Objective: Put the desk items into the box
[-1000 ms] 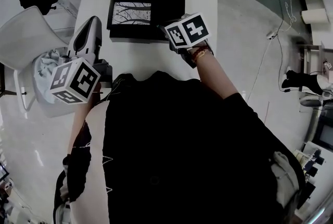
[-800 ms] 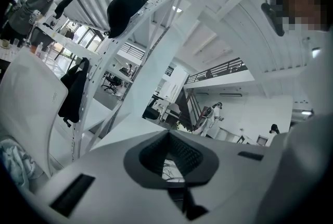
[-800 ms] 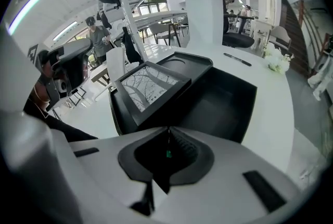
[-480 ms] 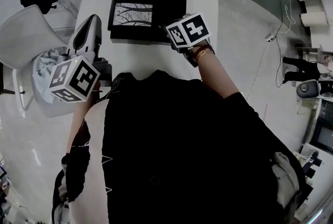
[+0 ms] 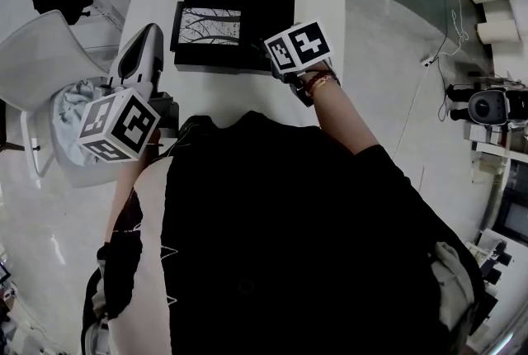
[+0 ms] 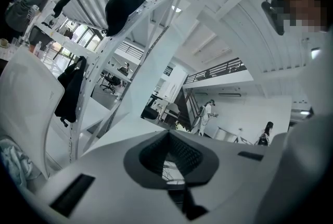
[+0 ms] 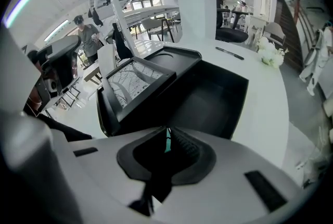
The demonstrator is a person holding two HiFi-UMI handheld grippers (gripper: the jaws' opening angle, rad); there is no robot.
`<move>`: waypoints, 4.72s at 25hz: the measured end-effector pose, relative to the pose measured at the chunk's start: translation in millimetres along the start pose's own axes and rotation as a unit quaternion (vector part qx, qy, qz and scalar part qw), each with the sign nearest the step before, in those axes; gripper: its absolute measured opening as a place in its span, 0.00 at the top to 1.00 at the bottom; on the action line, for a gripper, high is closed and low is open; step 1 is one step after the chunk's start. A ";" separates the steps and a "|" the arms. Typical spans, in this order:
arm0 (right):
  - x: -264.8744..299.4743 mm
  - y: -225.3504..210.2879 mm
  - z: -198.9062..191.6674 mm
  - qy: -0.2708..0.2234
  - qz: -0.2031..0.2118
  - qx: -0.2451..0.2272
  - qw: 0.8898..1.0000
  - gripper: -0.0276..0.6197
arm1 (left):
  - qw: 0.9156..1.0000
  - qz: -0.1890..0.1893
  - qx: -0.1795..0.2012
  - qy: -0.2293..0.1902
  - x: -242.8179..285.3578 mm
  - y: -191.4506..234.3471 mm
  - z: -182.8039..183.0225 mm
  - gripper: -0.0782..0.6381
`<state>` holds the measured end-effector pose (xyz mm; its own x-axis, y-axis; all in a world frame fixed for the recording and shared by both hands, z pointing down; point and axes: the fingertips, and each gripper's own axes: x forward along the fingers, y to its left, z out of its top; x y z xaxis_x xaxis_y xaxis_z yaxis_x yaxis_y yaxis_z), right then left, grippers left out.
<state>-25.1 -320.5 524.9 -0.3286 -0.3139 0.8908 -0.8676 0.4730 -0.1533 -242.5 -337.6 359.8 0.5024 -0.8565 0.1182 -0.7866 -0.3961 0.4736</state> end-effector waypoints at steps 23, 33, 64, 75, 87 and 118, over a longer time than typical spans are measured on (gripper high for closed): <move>5.9 -6.4 -1.2 -0.006 -0.002 0.014 1.000 0.90 | 1.000 0.008 0.010 -0.006 -7.3 -5.1 1.3 0.88; 6.8 -8.5 -2.4 -0.014 -0.006 0.020 1.000 0.90 | 1.000 0.015 0.015 -0.012 -26.6 -6.8 0.4 0.88; 7.0 -10.6 -4.6 -0.022 -0.018 0.040 0.999 0.86 | 1.000 0.013 0.011 0.006 -40.1 3.4 -8.2 0.88; -17.2 -12.9 8.5 -0.077 -0.026 0.062 0.995 0.87 | 1.000 0.000 0.013 0.025 -27.3 -3.6 -18.3 0.88; -92.3 -19.6 47.8 -0.245 -0.047 0.125 0.960 0.95 | 0.998 -0.038 0.022 0.054 -0.9 -32.7 -39.4 0.88; -157.3 -9.1 61.8 -0.460 -0.056 0.112 0.879 0.95 | 0.997 -0.045 0.035 0.047 1.3 -56.9 -36.0 0.88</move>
<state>11.4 -326.2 359.8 -0.3092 -0.9301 0.1983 -0.9319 0.2547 -0.2581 -184.2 -304.3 364.4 0.6006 -0.7832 0.1609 -0.7585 -0.4943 0.4247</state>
